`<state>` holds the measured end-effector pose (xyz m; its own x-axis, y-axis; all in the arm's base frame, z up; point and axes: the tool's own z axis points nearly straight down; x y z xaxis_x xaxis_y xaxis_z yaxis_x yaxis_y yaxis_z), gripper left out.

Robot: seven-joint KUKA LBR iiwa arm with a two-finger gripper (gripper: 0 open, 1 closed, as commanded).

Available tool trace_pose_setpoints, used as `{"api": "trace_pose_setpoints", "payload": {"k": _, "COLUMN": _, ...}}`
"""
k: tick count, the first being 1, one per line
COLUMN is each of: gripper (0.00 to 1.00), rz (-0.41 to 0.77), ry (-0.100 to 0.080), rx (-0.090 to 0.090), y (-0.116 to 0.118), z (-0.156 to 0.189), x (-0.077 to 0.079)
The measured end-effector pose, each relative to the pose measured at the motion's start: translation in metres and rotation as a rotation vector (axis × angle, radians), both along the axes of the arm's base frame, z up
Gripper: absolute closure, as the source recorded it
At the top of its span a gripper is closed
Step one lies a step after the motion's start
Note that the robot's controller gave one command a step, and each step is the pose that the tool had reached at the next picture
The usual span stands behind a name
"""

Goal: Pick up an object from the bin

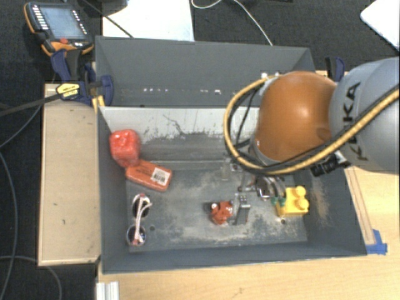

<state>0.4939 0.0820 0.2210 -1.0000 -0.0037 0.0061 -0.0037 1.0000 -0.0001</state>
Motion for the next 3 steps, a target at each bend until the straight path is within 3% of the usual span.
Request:
{"api": "trace_pose_setpoints", "payload": {"k": 1, "gripper": 0.00, "rz": -0.005, "ry": -0.009, "rx": 0.001, "y": -0.001, "z": 0.004, "x": 0.002}}
{"api": "trace_pose_setpoints", "payload": {"k": 2, "gripper": 0.00, "rz": -0.103, "ry": -0.008, "rx": 0.001, "y": -0.036, "z": -0.123, "x": 0.016}}
{"api": "trace_pose_setpoints", "payload": {"k": 3, "gripper": 0.00, "rz": 0.007, "ry": -0.007, "rx": 0.001, "y": -0.049, "z": -0.151, "x": 0.015}}
